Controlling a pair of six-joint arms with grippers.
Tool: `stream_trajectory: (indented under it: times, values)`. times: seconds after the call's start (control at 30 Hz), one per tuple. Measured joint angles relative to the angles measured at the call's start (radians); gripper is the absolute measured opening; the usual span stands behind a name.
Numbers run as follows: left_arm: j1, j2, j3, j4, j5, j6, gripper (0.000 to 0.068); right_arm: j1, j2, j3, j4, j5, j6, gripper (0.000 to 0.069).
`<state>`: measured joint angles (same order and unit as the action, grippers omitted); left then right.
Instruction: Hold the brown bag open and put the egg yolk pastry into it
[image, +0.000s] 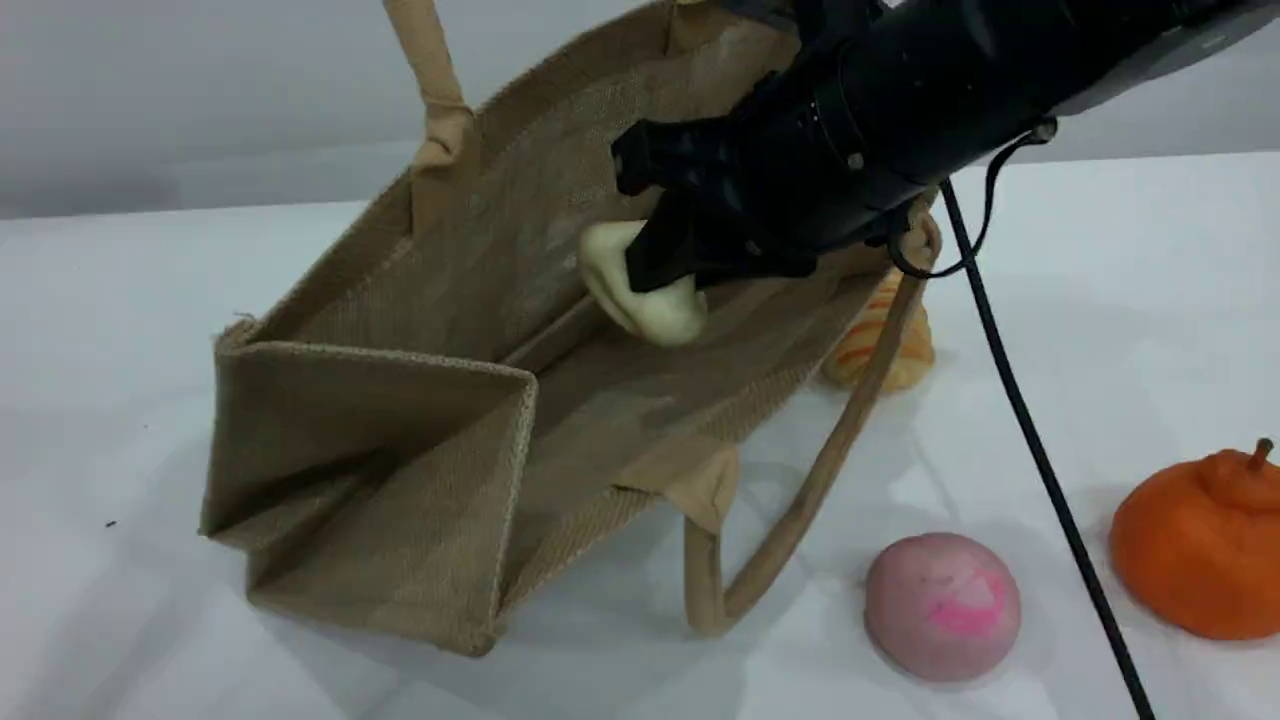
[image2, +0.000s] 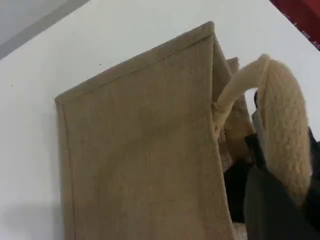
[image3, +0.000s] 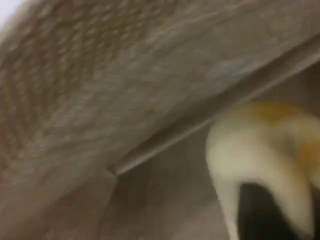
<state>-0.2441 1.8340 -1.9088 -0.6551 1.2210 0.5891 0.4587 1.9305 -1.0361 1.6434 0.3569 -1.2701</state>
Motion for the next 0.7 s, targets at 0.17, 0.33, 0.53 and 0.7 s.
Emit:
stream_trajectory:
  times: [0.17, 0.33, 0.53, 0.7]
  values:
    - [0.0, 0.0, 0.0, 0.0, 0.0, 0.0, 0.0086, 0.0, 0.0, 0.0, 0.0, 0.028, -0.015, 0.0374]
    - [0.0, 0.0, 0.0, -0.001, 0.0, 0.0, 0.0086, -0.002, -0.043, 0.001, -0.045, 0.106, -0.018, 0.051]
    - [0.0, 0.01, 0.011, -0.003, -0.002, 0.0, 0.0086, -0.039, -0.171, 0.002, -0.223, 0.163, 0.119, 0.0519]
    - [0.0, 0.028, 0.016, -0.009, -0.001, 0.0, 0.0086, -0.091, -0.319, 0.002, -0.454, 0.231, 0.307, 0.0505]
